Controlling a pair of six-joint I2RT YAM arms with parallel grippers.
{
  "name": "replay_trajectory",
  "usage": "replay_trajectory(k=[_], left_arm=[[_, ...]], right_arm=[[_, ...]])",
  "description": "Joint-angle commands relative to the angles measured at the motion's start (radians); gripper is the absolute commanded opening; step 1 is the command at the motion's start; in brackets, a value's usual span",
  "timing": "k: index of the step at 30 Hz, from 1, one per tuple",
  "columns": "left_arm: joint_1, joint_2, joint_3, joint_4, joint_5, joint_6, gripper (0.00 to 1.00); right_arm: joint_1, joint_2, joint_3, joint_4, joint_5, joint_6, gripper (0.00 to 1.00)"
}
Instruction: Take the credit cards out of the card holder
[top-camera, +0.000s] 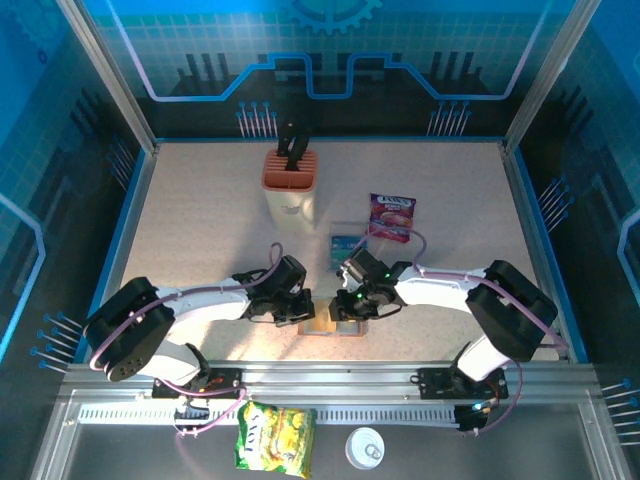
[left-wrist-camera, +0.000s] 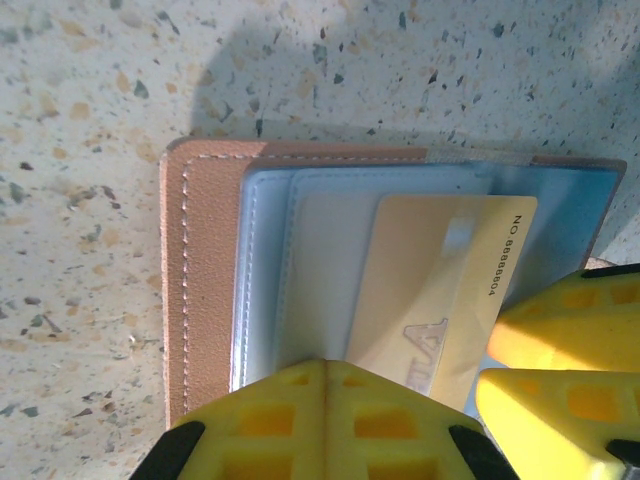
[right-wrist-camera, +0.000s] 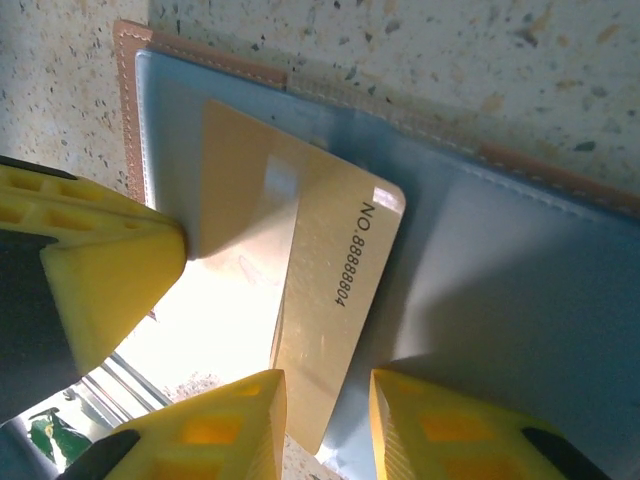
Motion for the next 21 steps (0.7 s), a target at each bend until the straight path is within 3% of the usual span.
replay_trajectory(k=[1, 12, 21], left_arm=[[-0.005, -0.010, 0.003, -0.050, -0.004, 0.007, 0.04], [-0.005, -0.008, -0.002, -0.046, 0.002, 0.004, 0.02], [-0.005, -0.021, 0.001, -0.063, -0.006, 0.002, 0.02]], right_arm=[[-0.010, 0.007, -0.021, 0.059, -0.041, 0.030, 0.28], [-0.028, -0.002, -0.083, 0.233, -0.123, 0.097, 0.25], [-0.041, -0.008, -0.118, 0.298, -0.142, 0.122, 0.14]])
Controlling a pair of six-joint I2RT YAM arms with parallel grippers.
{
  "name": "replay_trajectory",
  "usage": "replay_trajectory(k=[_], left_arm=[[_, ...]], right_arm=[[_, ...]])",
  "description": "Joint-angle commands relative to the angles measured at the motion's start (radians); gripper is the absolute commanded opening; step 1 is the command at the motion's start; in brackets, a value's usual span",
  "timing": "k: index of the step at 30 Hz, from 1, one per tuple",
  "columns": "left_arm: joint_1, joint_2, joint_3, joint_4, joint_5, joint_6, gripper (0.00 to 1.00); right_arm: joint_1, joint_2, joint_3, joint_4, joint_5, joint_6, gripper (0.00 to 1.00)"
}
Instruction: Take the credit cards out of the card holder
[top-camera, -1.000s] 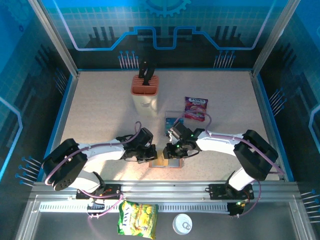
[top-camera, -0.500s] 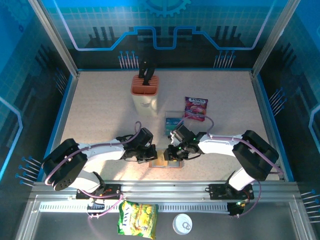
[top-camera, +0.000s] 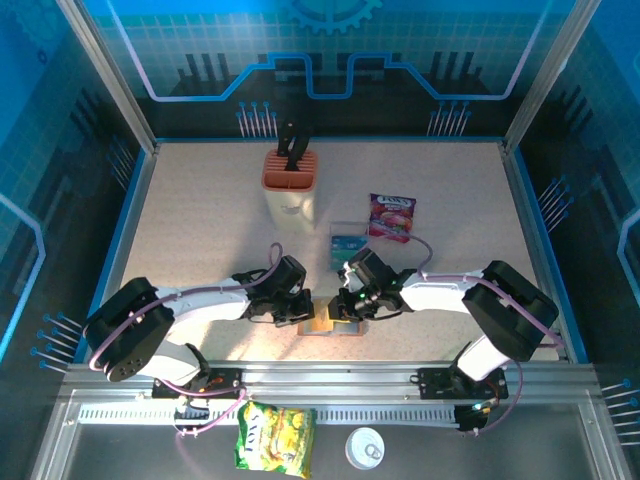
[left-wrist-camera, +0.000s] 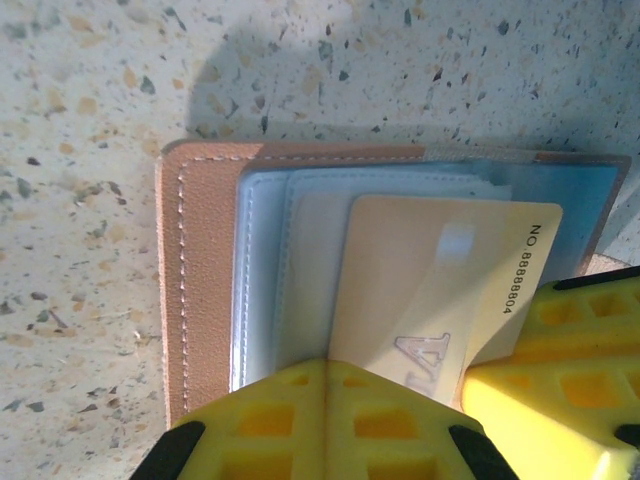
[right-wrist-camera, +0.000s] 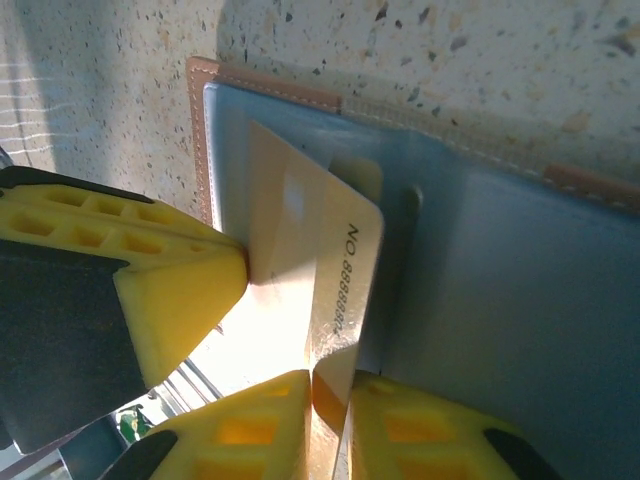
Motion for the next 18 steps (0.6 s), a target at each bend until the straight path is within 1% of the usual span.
replay_trajectory(k=[1, 5, 8, 14, 18], left_arm=[[-0.006, -0.019, 0.001, -0.058, -0.008, 0.003, 0.02], [-0.005, -0.022, 0.004, -0.065, -0.008, 0.004, 0.02], [-0.005, -0.026, 0.004, -0.074, -0.014, 0.005, 0.02], [-0.005, -0.050, -0.008, -0.082, -0.026, 0.000, 0.02], [-0.005, -0.057, -0.013, -0.074, -0.029, -0.006, 0.04]], right_arm=[[-0.012, -0.010, -0.015, 0.041, -0.027, 0.011, 0.13], [-0.018, -0.018, -0.023, 0.036, -0.024, 0.010, 0.09], [-0.025, -0.034, -0.035, 0.022, -0.021, 0.007, 0.09], [-0.046, -0.117, -0.082, -0.023, -0.007, -0.005, 0.06], [-0.058, -0.165, -0.075, -0.089, -0.004, -0.044, 0.04]])
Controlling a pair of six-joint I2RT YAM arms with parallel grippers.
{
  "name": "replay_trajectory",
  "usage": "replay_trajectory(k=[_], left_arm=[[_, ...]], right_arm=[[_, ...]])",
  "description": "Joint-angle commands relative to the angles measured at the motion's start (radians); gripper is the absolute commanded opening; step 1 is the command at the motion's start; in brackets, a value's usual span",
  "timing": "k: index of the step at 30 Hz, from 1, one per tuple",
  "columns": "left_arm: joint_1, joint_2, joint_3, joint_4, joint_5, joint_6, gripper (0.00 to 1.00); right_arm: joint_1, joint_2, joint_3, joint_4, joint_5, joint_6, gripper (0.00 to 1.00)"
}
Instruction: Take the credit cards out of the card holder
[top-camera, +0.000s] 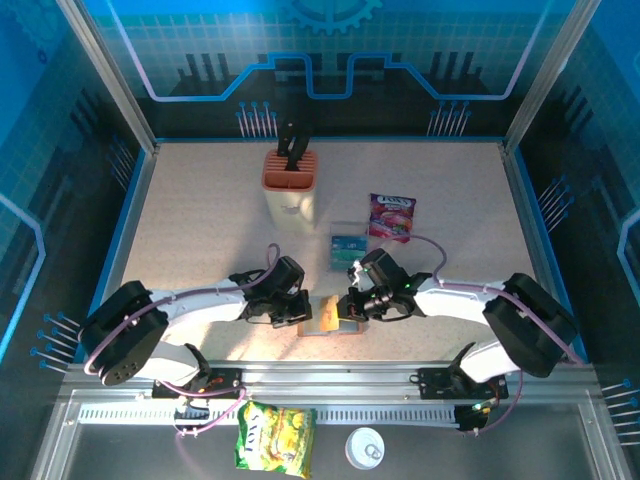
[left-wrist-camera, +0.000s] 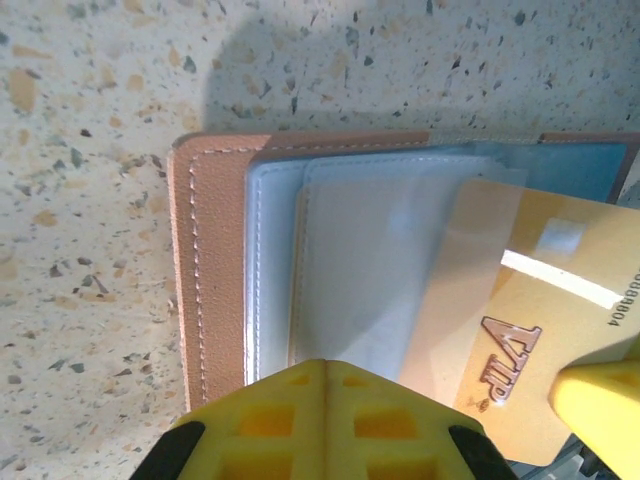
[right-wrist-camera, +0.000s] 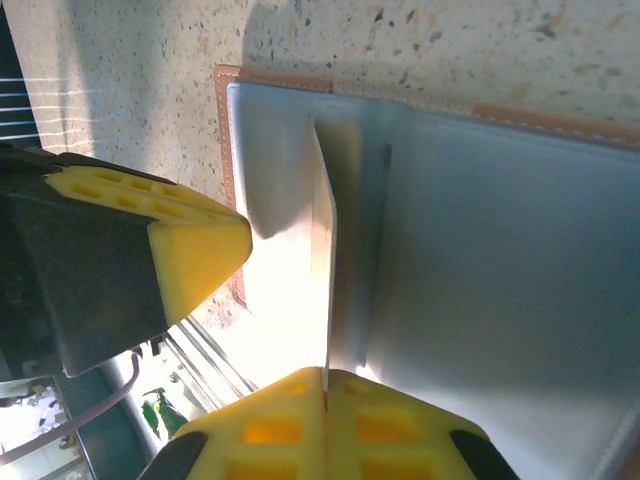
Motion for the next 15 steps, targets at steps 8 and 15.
replay_trajectory(k=[8, 15], left_arm=[[-0.006, -0.041, 0.001, -0.011, -0.022, -0.015, 0.11], [-0.003, -0.075, 0.004, -0.014, -0.043, -0.014, 0.16]], right_arm=[[-0.031, -0.112, 0.095, -0.318, 0.075, -0.175, 0.01], [-0.061, -0.111, 0.235, -0.557, 0.133, -0.400, 0.00]])
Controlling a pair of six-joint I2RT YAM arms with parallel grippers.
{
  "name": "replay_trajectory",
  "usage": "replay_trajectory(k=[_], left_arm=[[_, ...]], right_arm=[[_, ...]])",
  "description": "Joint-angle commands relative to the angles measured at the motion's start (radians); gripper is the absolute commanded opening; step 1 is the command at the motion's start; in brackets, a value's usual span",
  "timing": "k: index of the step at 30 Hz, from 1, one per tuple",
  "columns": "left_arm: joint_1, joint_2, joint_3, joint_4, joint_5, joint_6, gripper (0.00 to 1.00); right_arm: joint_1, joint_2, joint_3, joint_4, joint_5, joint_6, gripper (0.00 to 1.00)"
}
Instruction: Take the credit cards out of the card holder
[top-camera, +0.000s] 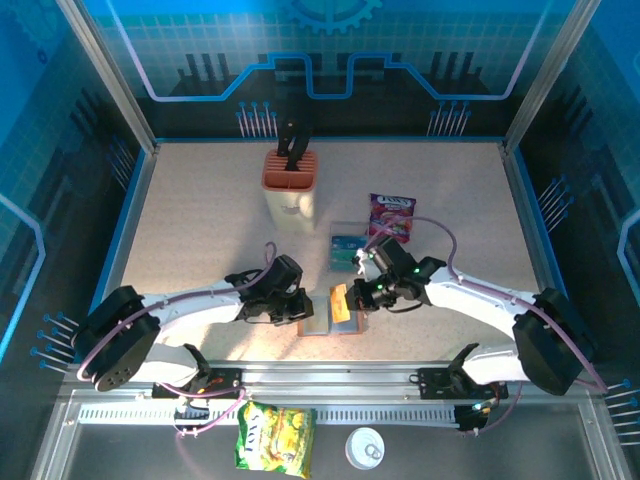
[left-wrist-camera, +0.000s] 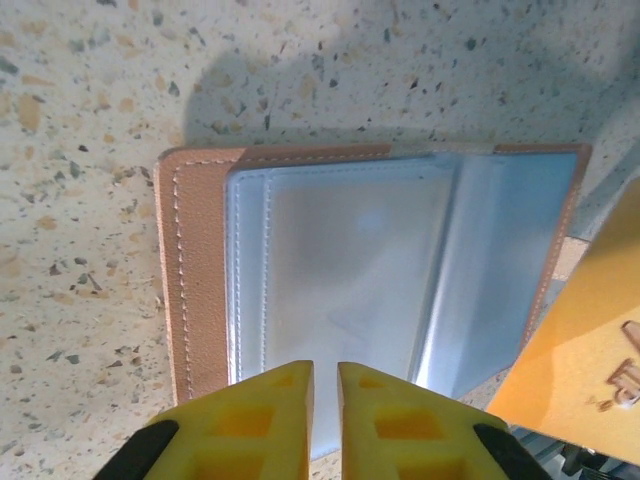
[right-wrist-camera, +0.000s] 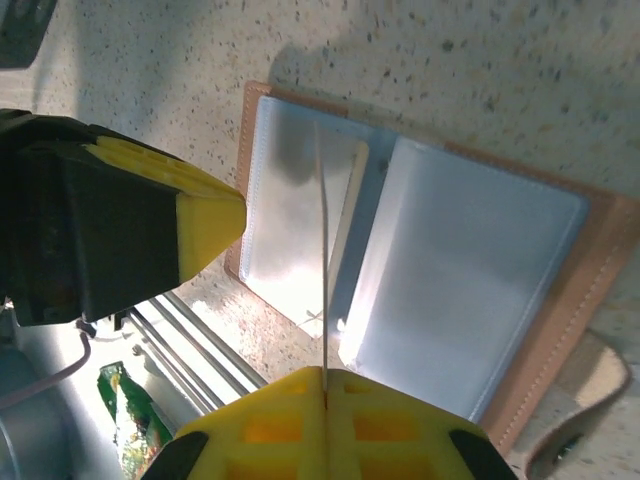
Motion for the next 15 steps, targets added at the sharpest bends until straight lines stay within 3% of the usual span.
replay_trajectory(k=[1, 8, 15], left_arm=[[-0.002, -0.033, 0.007, -0.017, -0.028, -0.005, 0.17], [0.001, -0.079, -0.002, -0.023, -0.058, -0.005, 0.21], [0.008, -0.122, -0.015, -0.033, -0.075, -0.003, 0.22]], right_arm=[[-0.025, 0.006, 0.083, -0.211, 0.065, -0.173, 0.00], [-0.033, 0.092, 0.249, -0.437, 0.193, -0.513, 0.00], [-0.041, 0.182, 0.427, -0.562, 0.235, -0.786, 0.00]])
